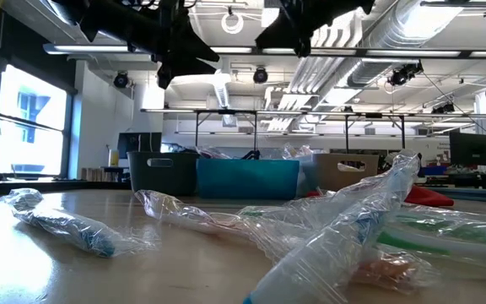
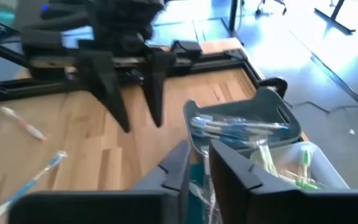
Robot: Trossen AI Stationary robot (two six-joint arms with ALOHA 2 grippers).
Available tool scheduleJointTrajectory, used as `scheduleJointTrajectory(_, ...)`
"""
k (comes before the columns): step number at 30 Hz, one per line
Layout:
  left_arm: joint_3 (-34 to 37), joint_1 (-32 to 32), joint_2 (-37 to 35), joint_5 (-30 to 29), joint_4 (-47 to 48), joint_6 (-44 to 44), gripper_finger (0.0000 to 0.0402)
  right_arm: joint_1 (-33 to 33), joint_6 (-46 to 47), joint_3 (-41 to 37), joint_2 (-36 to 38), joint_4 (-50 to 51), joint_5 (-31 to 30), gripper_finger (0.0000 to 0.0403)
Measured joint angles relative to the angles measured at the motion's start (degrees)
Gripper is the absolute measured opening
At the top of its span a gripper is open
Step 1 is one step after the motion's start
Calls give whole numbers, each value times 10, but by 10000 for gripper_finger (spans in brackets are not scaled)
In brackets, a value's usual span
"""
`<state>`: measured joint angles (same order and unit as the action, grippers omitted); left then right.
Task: Pick & Place Toothbrushes
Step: Put the top right green toothbrush into the transparent bin
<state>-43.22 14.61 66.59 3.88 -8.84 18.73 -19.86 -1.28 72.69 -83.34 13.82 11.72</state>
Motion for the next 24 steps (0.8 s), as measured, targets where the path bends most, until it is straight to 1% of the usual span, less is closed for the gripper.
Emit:
scheduleJointTrajectory(4,0,0,0,3,0,0,143,1,0,1,20,3,6,21)
scheduleJointTrajectory(7,0,0,0,3,0,0,143,1,-1,1,25,15,7,6)
scheduleJointTrajectory(14,0,0,0,2,-7,3,143,3,12,1,25,71,5,4)
scheduleJointTrajectory(16,0,0,0,2,-5,22,143,5,25,1,25,93,4,3)
scheduleJointTrajectory(18,0,0,0,2,-2,40,143,11,42,1,25,112,3,3)
scheduleJointTrajectory(24,0,0,0,2,0,43,143,47,77,1,25,150,-6,3)
